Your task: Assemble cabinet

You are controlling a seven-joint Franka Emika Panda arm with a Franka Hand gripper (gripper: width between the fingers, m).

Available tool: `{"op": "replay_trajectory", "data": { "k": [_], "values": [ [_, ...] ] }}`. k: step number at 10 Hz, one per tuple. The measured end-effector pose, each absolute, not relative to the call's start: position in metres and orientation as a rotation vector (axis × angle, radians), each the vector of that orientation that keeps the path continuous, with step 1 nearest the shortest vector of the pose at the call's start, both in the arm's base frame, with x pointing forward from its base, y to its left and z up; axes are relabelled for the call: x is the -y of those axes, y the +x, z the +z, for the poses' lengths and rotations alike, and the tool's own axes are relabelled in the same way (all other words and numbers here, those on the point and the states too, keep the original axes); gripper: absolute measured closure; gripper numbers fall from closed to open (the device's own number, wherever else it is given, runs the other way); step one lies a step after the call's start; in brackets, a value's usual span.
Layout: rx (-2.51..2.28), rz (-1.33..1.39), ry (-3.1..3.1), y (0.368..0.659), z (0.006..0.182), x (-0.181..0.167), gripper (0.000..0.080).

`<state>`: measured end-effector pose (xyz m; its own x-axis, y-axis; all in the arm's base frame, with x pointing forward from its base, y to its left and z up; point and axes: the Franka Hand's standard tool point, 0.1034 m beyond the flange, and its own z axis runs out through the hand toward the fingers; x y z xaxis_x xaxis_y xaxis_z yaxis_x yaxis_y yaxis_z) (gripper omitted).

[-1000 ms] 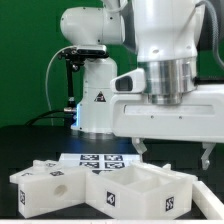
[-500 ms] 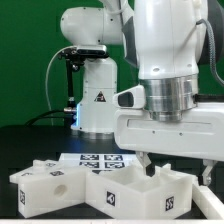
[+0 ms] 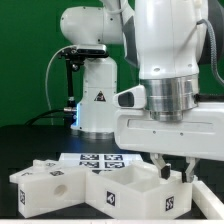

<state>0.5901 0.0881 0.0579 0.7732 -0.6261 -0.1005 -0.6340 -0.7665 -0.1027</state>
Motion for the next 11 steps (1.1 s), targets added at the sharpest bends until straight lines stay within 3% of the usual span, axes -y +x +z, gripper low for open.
{"op": "replay_trajectory", "data": {
  "k": [1, 2, 5, 7, 11],
  "values": [
    [-1.009, 0.091, -2.834, 0.590, 0.058, -0.089, 0.0721],
    [-1.007, 0.087, -2.834, 0.591, 0.059, -0.089, 0.0769],
    [-1.106, 0.084, -2.790, 0.606, 0.061, -0.095, 0.0798],
    [-1.425, 0.122, -2.592, 0.615, 0.064, -0.100, 0.0798],
    [-1.417, 0.130, -2.582, 0.616, 0.065, -0.102, 0.0798]
  ]
}}
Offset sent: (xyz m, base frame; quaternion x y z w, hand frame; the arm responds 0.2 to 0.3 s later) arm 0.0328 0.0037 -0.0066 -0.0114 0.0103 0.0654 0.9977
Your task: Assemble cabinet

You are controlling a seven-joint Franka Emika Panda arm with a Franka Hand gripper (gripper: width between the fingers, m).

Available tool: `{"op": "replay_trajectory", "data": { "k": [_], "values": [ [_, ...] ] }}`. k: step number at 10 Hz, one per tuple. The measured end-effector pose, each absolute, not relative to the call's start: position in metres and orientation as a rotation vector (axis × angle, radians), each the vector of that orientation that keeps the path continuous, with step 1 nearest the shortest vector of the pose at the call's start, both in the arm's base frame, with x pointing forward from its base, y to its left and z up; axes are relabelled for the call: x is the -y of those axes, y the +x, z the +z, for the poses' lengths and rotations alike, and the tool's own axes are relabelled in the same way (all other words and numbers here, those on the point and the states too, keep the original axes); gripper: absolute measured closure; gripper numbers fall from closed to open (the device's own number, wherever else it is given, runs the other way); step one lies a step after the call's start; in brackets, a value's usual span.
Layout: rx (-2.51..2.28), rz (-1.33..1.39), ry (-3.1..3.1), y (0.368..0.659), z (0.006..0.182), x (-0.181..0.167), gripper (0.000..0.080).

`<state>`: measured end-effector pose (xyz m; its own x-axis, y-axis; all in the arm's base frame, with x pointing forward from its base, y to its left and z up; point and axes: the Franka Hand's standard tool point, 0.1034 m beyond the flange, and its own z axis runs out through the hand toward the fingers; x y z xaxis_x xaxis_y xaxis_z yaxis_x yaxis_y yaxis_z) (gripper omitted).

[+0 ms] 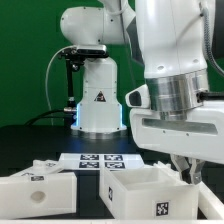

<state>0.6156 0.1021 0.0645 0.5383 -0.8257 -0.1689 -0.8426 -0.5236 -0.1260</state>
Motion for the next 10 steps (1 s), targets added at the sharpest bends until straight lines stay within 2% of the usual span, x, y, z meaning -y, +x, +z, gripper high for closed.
{"op": "replay_trajectory", "data": {
  "k": [2, 3, 4, 7, 8, 9, 10],
  "values": [
    [-1.419, 0.139, -2.583, 0.616, 0.065, -0.101, 0.0798],
    [-1.441, 0.183, -2.582, 0.618, 0.069, -0.091, 0.0666],
    [-1.460, 0.175, -2.572, 0.625, 0.068, -0.080, 0.0666],
    [-1.456, 0.188, -2.581, 0.619, 0.059, -0.072, 0.0240],
    [-1.462, 0.193, -2.582, 0.618, 0.053, -0.072, 0.0240],
    [-1.455, 0.204, -2.590, 0.615, 0.047, -0.076, 0.0071],
    [-1.448, 0.199, -2.592, 0.616, 0.049, -0.076, 0.0022]
  ]
}}
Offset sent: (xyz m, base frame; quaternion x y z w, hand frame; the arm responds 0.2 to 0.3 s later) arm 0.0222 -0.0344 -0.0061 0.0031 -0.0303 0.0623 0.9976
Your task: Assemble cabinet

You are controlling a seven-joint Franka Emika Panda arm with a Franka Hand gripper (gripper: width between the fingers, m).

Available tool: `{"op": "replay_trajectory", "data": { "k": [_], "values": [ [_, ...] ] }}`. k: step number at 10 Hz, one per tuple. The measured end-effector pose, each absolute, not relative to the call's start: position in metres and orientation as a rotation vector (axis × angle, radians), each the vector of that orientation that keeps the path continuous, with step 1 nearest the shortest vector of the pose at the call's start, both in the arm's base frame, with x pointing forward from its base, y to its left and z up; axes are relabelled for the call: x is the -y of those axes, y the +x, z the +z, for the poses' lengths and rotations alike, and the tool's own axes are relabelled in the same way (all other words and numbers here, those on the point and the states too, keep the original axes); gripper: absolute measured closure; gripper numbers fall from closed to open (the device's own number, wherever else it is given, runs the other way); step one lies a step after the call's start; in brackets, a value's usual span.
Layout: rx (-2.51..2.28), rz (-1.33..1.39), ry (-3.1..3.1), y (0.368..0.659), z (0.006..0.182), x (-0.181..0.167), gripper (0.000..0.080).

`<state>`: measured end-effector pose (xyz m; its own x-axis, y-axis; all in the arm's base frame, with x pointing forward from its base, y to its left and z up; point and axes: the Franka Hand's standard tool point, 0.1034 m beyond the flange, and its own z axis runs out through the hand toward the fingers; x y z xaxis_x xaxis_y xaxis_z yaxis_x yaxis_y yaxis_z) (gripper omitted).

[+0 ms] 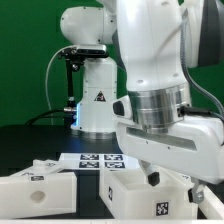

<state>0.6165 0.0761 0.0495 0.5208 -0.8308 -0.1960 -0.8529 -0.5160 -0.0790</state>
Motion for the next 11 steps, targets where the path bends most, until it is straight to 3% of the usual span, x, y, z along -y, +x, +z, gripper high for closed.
{"op": "replay_trajectory", "data": {
  "k": [6, 7, 8, 9, 10, 11],
  "values": [
    [-1.444, 0.200, -2.595, 0.6161, 0.0489, -0.0768, 0.0002],
    [-1.461, 0.201, -2.586, 0.6164, 0.0491, -0.0766, 0.0105],
    [-1.518, 0.205, -2.555, 0.6177, 0.0502, -0.0762, 0.0280],
    [-1.558, 0.213, -2.532, 0.6187, 0.0516, -0.0771, 0.0280],
    [-1.575, 0.215, -2.522, 0.6195, 0.0526, -0.0779, 0.0464],
    [-1.595, 0.214, -2.509, 0.6204, 0.0535, -0.0791, 0.0598]
  ]
}}
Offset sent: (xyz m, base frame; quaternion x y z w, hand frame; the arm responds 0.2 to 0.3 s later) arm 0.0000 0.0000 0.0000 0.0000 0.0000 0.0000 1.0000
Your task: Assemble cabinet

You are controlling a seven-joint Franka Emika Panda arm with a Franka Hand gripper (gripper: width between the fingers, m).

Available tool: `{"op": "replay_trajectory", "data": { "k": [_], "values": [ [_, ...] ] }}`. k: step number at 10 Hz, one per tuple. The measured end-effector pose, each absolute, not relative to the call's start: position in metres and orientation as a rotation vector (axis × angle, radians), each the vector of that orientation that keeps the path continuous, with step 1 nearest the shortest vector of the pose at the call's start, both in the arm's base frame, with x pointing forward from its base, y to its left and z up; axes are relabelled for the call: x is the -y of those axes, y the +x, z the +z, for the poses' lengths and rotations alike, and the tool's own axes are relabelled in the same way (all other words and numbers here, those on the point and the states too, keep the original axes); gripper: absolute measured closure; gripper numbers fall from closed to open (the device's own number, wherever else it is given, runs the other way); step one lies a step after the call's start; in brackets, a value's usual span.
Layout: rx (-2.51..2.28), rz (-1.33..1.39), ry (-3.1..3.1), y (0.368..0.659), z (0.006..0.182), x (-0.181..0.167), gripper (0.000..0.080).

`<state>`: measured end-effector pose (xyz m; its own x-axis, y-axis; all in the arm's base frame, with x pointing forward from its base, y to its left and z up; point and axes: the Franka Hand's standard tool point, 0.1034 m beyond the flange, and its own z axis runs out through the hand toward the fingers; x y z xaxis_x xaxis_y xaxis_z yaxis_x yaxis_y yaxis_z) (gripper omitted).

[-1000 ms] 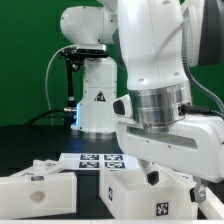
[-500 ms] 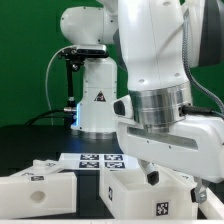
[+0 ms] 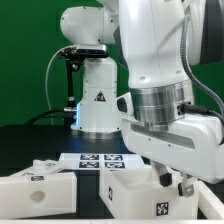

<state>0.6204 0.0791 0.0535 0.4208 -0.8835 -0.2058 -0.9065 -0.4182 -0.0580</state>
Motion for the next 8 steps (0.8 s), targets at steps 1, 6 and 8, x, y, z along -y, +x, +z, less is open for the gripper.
{"op": "replay_trajectory", "data": {
  "k": [1, 6, 8],
  "values": [
    [-1.602, 0.213, -2.503, 0.622, 0.054, -0.080, 0.0598],
    [-1.756, 0.218, -2.384, 0.634, 0.055, -0.097, 0.0718],
    [-1.887, 0.207, -2.268, 0.640, 0.055, -0.100, 0.0718]
  ]
}}
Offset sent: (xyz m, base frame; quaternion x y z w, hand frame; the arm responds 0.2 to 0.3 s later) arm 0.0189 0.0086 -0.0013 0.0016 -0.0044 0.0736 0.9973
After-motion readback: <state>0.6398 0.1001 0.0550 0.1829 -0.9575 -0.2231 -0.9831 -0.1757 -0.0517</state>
